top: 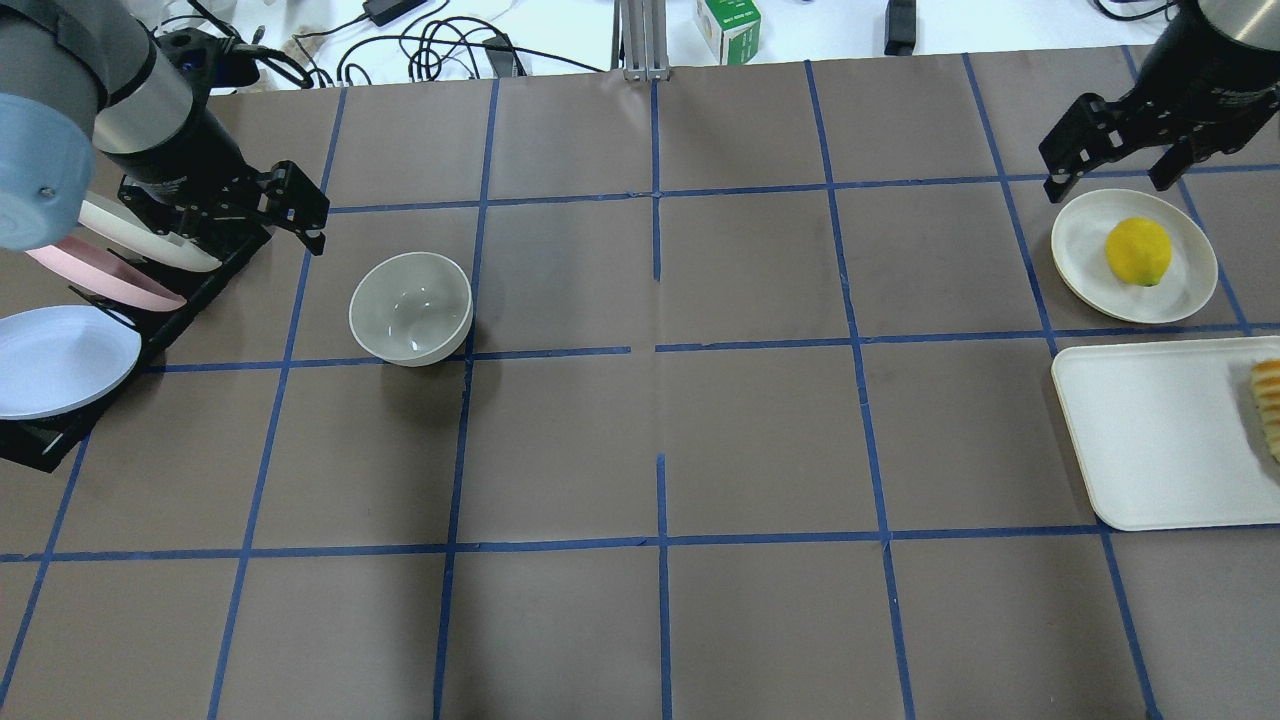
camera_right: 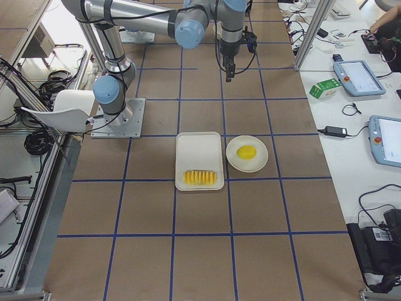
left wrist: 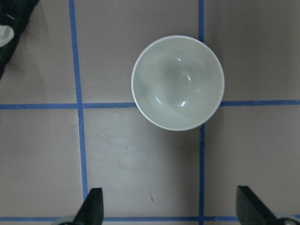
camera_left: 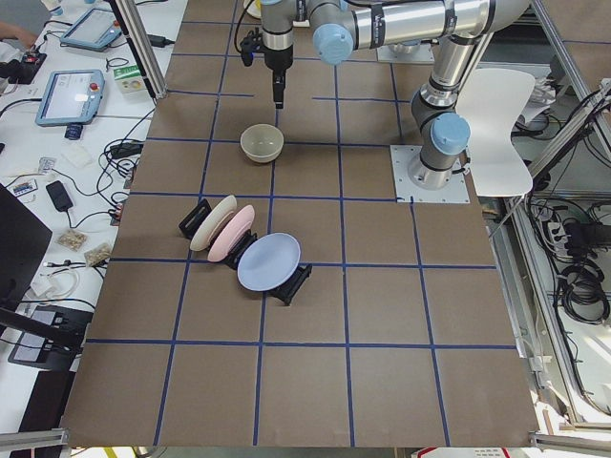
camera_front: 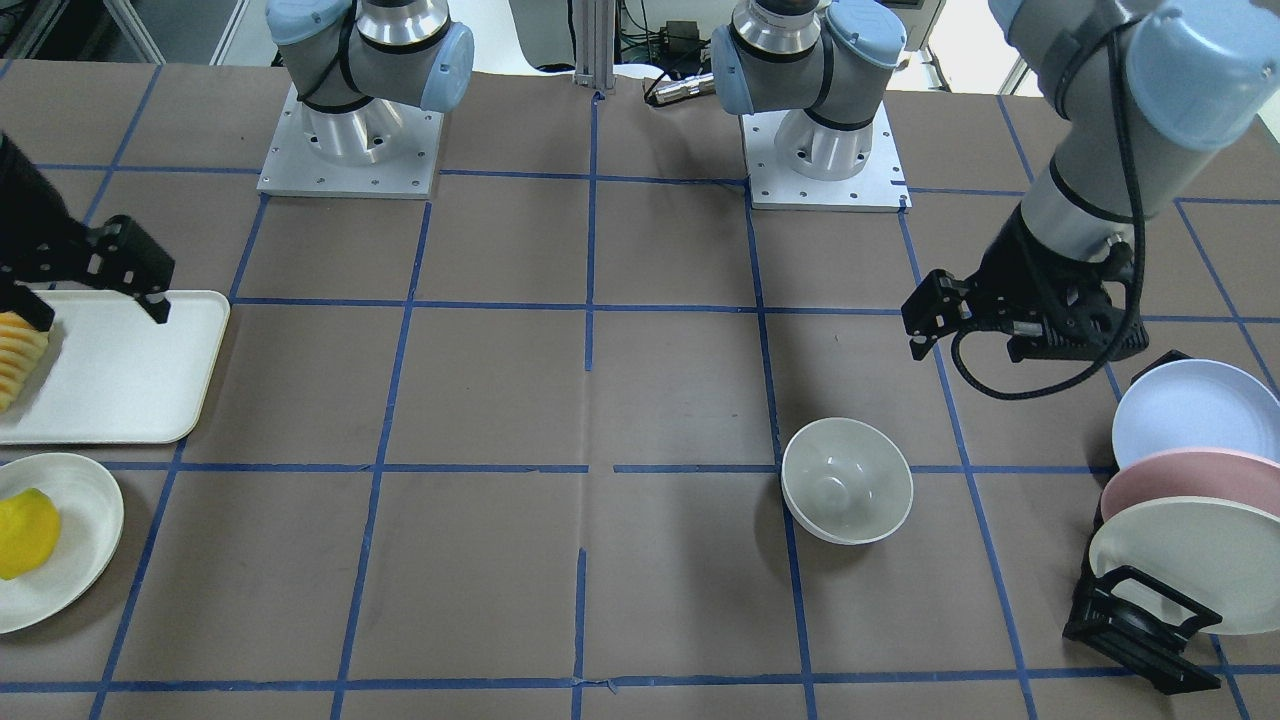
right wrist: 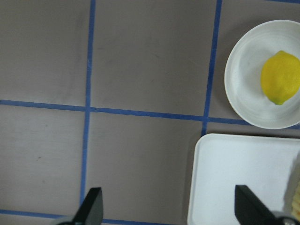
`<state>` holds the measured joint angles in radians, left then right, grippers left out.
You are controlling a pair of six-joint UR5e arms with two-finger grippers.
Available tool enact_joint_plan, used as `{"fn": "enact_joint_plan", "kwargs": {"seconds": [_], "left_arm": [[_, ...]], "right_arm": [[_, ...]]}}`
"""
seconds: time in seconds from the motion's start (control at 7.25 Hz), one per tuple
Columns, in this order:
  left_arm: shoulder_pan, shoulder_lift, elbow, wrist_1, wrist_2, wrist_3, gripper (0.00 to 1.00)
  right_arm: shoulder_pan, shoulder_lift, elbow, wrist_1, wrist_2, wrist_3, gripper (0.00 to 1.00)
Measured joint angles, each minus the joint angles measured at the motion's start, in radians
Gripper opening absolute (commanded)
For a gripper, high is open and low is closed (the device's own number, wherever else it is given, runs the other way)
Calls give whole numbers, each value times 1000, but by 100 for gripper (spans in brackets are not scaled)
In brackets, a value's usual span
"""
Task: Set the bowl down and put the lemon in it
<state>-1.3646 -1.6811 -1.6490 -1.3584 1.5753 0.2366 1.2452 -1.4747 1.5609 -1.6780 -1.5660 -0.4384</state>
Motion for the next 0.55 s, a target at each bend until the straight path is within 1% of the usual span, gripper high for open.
{"fn": "enact_joint_plan", "kwargs": {"seconds": [0.28,0.55], "left_arm": [[21,-105,0,100,-10,51,100],[23,-199,-4,180,-30,74,100]], "right_arm": [[-130,106,-7,-119,-28,-157,100],[-192,215,1,-212,-25,-238,97]]}}
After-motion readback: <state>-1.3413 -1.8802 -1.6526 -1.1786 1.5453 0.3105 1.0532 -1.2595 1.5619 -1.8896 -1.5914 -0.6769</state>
